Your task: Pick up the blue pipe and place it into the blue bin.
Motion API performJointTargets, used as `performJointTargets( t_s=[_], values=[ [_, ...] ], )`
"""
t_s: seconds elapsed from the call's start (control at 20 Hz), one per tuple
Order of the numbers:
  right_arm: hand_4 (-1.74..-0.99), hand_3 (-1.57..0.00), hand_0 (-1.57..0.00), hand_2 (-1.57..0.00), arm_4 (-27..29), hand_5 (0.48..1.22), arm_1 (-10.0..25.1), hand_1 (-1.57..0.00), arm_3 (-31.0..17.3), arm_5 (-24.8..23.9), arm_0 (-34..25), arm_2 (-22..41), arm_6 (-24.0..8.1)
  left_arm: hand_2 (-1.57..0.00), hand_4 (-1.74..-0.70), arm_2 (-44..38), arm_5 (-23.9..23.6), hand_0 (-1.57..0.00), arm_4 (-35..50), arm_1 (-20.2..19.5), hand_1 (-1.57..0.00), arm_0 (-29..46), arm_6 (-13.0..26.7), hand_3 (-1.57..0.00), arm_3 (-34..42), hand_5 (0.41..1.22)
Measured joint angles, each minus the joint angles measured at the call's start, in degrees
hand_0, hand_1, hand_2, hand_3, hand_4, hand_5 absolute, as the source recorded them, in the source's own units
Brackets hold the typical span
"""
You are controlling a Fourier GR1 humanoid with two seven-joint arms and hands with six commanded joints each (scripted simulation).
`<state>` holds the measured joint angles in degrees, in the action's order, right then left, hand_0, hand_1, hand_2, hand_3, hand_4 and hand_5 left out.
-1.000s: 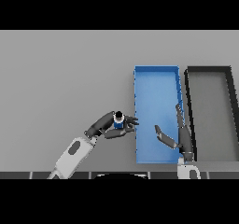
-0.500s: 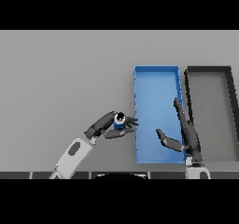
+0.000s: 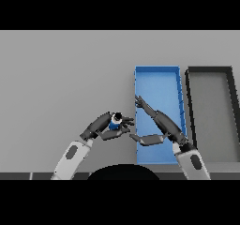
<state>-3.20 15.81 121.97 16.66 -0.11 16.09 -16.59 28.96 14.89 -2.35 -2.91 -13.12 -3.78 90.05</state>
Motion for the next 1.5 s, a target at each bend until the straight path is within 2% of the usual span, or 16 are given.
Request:
performJointTargets(
  t_s=[0.2, 0.4, 0.45, 0.6, 0.75, 0.8, 0.85, 0.9, 0.95, 1.05, 1.1, 1.15, 1.2, 1.3, 1.35, 1.5],
  values=[
    [-1.22, 0.0, 0.0, 0.0, 3.8, 0.525, -2.3, 0.0, -1.4, 2.3, -6.1, 2.1, -5.5, -1.57, -1.48, -0.9, 0.7, -1.57, 0.1, 0.3, -1.57, 0.2, 0.6, -1.57, 0.3, 1.221],
    [-1.195, 0.0, 0.0, 0.0, 4.9, 0.513, -3.7, 0.0, -2.4, 4.2, -12.1, 5.1, -6.1, -1.57, -1.48, -1.4, 2.4, -1.57, -0.1, 0.6, -1.57, 0.3, 0.8, -1.57, 0.6, 1.221],
    [-1.192, 0.0, 0.0, 0.0, 5.7, 0.514, -4.2, 0.0, -3.1, 4.5, -14.1, 5.4, -7.7, -1.57, -1.48, -1.6, 2.8, -1.57, 0.2, 0.8, -1.57, 0.4, 0.6, -1.57, 0.5, 1.221],
    [-1.208, 0.0, 0.0, 0.0, 6.1, 0.512, -6.3, 0.0, -5.7, 5.0, -17.1, 6.8, -9.2, -1.57, -1.46, -2.8, 4.6, -1.57, 1.4, 1.6, -1.57, -0.2, 0.8, -1.57, -0.6, 1.221],
    [-1.222, -0.05, -0.02, -0.13, 6.9, 0.517, -7.3, -0.11, -9.2, 6.2, -21.4, 6.5, -11.2, -1.57, -1.46, -3.3, 5.7, -1.57, 0.6, 1.4, -1.57, 0.1, -1.4, -1.57, -1.4, 1.221],
    [-1.255, -0.14, -0.17, -0.25, 7.7, 0.519, -7.6, -0.24, -9.1, 6.4, -21.8, 6.7, -11.5, -1.57, -1.51, -3.7, 6.2, -1.57, 1.5, 2.0, -1.57, -0.3, -0.6, -1.57, -1.2, 1.221],
    [-1.303, -0.31, -0.4, -0.43, 7.6, 0.52, -8.4, -0.44, -10.6, 6.4, -23.0, 6.7, -12.0, -1.54, -1.56, -3.9, 6.0, -1.57, 1.2, 1.8, -1.57, -0.3, 0.9, -1.3, -1.1, 1.221],
    [-1.383, -0.5, -0.63, -0.66, 7.5, 0.523, -8.4, -0.65, -11.1, 6.8, -23.0, 7.0, -11.8, -1.53, -1.6, -3.4, 5.9, -1.57, 1.0, 2.2, -1.57, 0.6, 2.1, -1.14, -0.6, 1.221],
    [-1.446, -0.66, -0.82, -0.84, 7.3, 0.527, -8.7, -0.84, -11.6, 6.9, -23.5, 7.2, -11.4, -1.54, -1.63, -3.9, 5.9, -1.57, 1.2, 2.5, -1.57, 0.1, 3.1, -1.16, -0.8, 1.221],
    [-1.537, -0.9, -1.09, -1.1, 6.9, 0.6, -9.3, -1.1, -13.1, 7.1, -24.9, 7.1, -10.8, -1.55, -1.67, -3.9, 5.8, -1.57, 0.8, 2.4, -1.57, 0.9, 2.9, -1.23, -0.4, 1.221],
    [-1.513, -1.03, -1.19, -1.2, 7.6, 0.671, -10.1, -1.19, -12.9, 6.8, -24.7, 7.2, -10.2, -1.55, -1.68, -4.3, 5.5, -1.57, 0.4, 2.9, -1.57, 0.0, 1.7, -1.27, -1.1, 1.221],
    [-1.495, -1.14, -1.26, -1.27, 8.3, 0.781, -11.1, -1.27, -13.3, 6.4, -24.2, 7.2, -9.5, -1.56, -1.69, -4.1, 5.7, -1.57, 0.4, 3.3, -1.57, 0.1, 1.2, -1.31, -1.4, 1.221],
    [-1.481, -1.23, -1.32, -1.33, 8.3, 0.869, -11.6, -1.33, -13.3, 6.4, -23.1, 7.6, -7.5, -1.56, -1.7, -4.1, 6.1, -1.57, 0.1, 3.1, -1.57, 0.1, 0.9, -1.33, -1.2, 1.221],
    [-1.474, -1.35, -1.41, -1.42, 7.3, 0.996, -11.5, -1.42, -13.7, 6.3, -23.1, 7.2, -6.1, -1.55, -1.72, -4.2, 6.5, -1.57, 0.3, 3.0, -1.57, 0.6, 1.5, -1.37, -0.8, 1.221],
    [-1.477, -1.39, -1.44, -1.45, 5.7, 1.041, -12.1, -1.45, -13.2, 6.4, -23.2, 8.2, -4.5, -1.54, -1.72, -3.9, 6.1, -1.57, 0.3, 3.9, -1.57, 0.4, 0.1, -1.41, -1.0, 1.221],
    [-1.488, -1.48, -1.51, -1.51, 3.9, 1.129, -12.7, -1.51, -11.9, 6.8, -21.7, 9.5, -4.6, -1.55, -1.73, -4.2, 7.0, -1.57, -0.7, 2.9, -1.57, 0.7, -2.6, -1.43, -1.1, 1.221]
  ],
)
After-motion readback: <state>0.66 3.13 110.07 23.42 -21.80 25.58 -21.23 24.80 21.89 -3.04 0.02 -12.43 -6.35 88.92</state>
